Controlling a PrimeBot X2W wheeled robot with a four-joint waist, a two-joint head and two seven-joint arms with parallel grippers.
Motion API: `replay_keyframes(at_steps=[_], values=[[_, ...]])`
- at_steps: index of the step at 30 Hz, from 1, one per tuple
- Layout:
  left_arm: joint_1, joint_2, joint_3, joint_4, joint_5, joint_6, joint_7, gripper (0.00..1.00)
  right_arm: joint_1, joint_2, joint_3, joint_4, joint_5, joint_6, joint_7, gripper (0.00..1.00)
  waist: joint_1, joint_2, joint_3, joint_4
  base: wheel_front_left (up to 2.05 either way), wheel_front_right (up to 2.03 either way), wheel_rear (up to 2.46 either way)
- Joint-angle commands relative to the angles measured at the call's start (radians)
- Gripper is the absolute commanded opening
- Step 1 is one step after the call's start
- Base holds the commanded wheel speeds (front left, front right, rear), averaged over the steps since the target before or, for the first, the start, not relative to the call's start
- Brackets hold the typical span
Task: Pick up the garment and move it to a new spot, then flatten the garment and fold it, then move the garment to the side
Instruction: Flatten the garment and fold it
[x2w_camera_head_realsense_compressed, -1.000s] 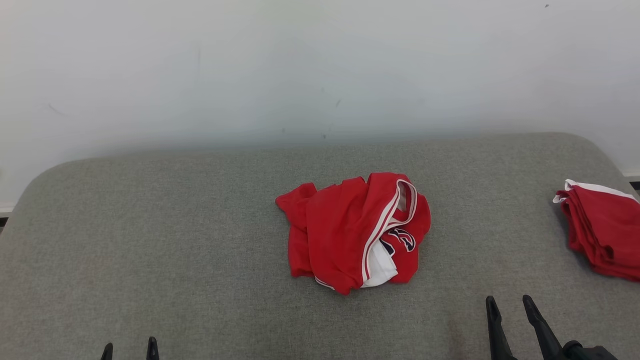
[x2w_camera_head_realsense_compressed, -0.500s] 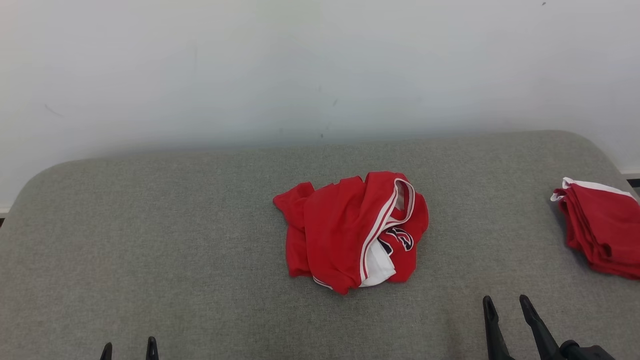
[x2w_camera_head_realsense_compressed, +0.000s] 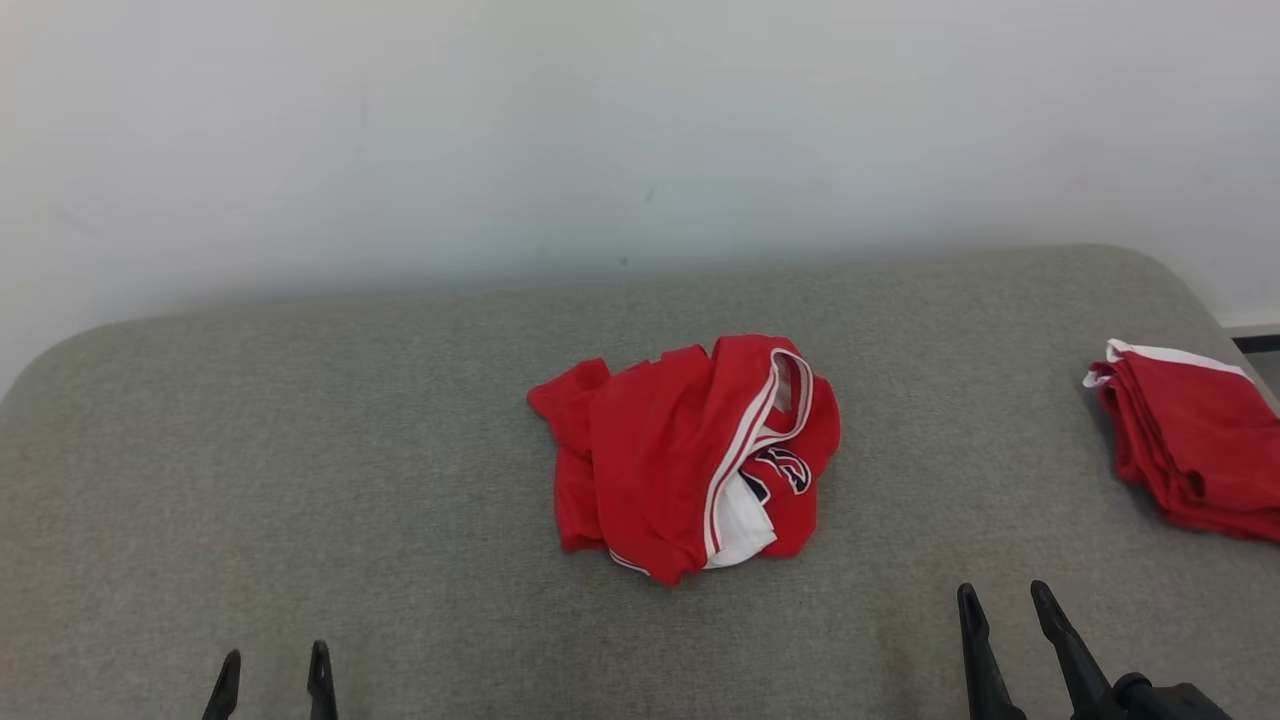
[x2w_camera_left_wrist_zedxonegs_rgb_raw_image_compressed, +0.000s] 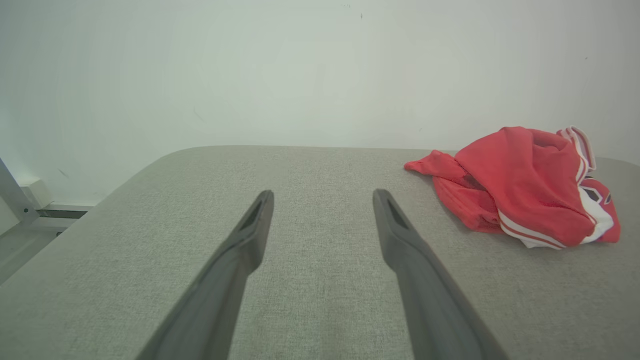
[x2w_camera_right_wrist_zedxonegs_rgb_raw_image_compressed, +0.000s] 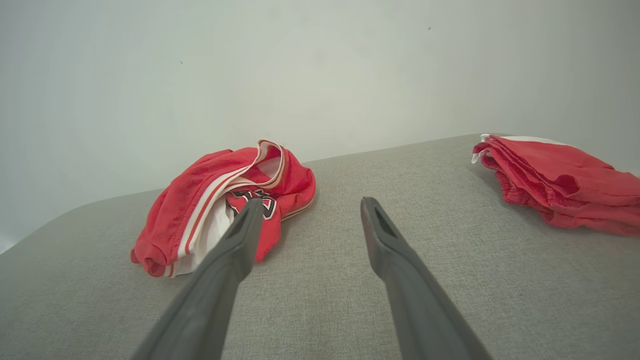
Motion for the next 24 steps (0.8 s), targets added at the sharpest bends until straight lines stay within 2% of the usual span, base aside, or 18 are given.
replay_keyframes(at_steps=[1, 7, 14, 18, 24], values=[[-0.027, -0.002, -0.008, 0.003, 0.003, -0.007, -0.003, 1.00, -0.003, 0.002, 0.000, -0.002, -0.004, -0.002, 0.000, 1.00, 0.0000, 0.0000, 0.012, -0.021, 0.00, 0.00, 0.00], [-0.136, 0.026, -0.108, 0.089, -0.028, -0.025, 0.005, 1.00, -0.010, 0.004, 0.000, -0.003, -0.007, -0.002, 0.000, 1.00, 0.0000, 0.0000, 0.035, -0.083, 0.00, 0.00, 0.00], [-0.327, 0.030, -0.257, 0.145, -0.161, -0.027, 0.203, 1.00, -0.031, 0.003, 0.013, -0.006, -0.002, -0.002, 0.000, 1.00, 0.0000, 0.0000, 0.078, -0.186, 0.00, 0.00, 0.00], [-0.439, 0.019, -0.309, 0.161, -0.189, -0.027, 0.308, 1.00, -0.044, 0.008, 0.020, -0.010, 0.002, -0.002, 0.000, 1.00, 0.0000, 0.0000, 0.116, -0.251, 0.00, 0.00, 0.00], [-0.587, 0.007, -0.379, 0.227, -0.202, -0.016, 0.400, 1.00, -0.069, 0.020, 0.031, -0.017, 0.009, -0.002, 0.000, 1.00, 0.0000, 0.0000, 0.176, -0.355, 0.00, 0.00, 0.00]])
